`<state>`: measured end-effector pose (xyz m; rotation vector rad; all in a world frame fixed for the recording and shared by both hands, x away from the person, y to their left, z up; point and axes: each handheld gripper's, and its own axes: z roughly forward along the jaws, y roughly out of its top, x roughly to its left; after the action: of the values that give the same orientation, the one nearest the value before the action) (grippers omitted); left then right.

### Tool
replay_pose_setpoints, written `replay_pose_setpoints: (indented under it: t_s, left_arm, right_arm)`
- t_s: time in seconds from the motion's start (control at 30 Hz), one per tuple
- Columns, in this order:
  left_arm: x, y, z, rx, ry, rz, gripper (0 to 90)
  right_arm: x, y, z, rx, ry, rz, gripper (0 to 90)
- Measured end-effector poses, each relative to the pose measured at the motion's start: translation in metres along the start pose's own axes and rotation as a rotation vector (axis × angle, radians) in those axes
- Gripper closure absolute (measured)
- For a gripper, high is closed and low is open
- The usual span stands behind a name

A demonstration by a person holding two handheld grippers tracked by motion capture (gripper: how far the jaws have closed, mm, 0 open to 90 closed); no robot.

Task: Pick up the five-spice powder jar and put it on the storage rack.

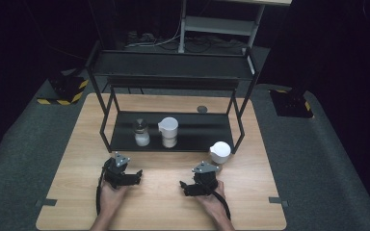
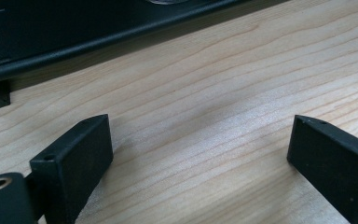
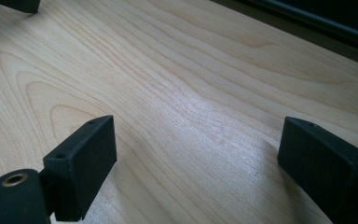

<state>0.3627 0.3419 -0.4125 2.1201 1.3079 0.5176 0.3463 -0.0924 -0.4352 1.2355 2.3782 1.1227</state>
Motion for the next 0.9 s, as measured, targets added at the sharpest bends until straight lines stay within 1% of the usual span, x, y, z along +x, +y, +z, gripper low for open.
replay_pose_setpoints:
  t_s: [0.13, 0.23, 0.33, 0.5, 0.57, 0.73, 0.8, 0.9]
  left_arm:
    - [0.000, 0.000, 0.000, 0.000, -0.001, 0.001, 6.8]
    - [0.000, 0.000, 0.000, -0.001, -0.002, -0.001, 6.9]
    - [0.001, 0.000, 0.000, -0.002, -0.003, -0.002, 7.5]
    - [0.000, 0.000, 0.000, -0.003, 0.001, -0.002, 7.6]
    - [0.000, 0.000, 0.000, -0.003, 0.001, -0.002, 7.7]
    - [0.000, 0.000, 0.000, -0.003, 0.001, -0.002, 7.8]
    - [0.000, 0.000, 0.000, -0.004, 0.003, -0.003, 8.1]
    - [0.000, -0.001, 0.000, -0.006, 0.004, -0.003, 8.9]
  right_arm:
    - [0.001, 0.000, 0.000, 0.001, -0.003, 0.001, 10.6]
    - [0.001, 0.000, -0.002, 0.004, 0.009, 0.005, 10.8]
    - [0.002, -0.004, -0.006, -0.009, 0.011, -0.003, 11.4]
    - [0.000, -0.010, -0.017, -0.018, 0.007, 0.005, 11.5]
    - [-0.002, -0.013, -0.023, -0.020, 0.006, 0.017, 11.5]
    - [-0.004, -0.019, -0.035, -0.022, -0.001, 0.014, 11.1]
    - [-0.008, -0.022, -0.042, -0.025, 0.007, 0.028, 11.1]
    - [-0.010, -0.026, -0.050, -0.029, -0.004, 0.034, 11.1]
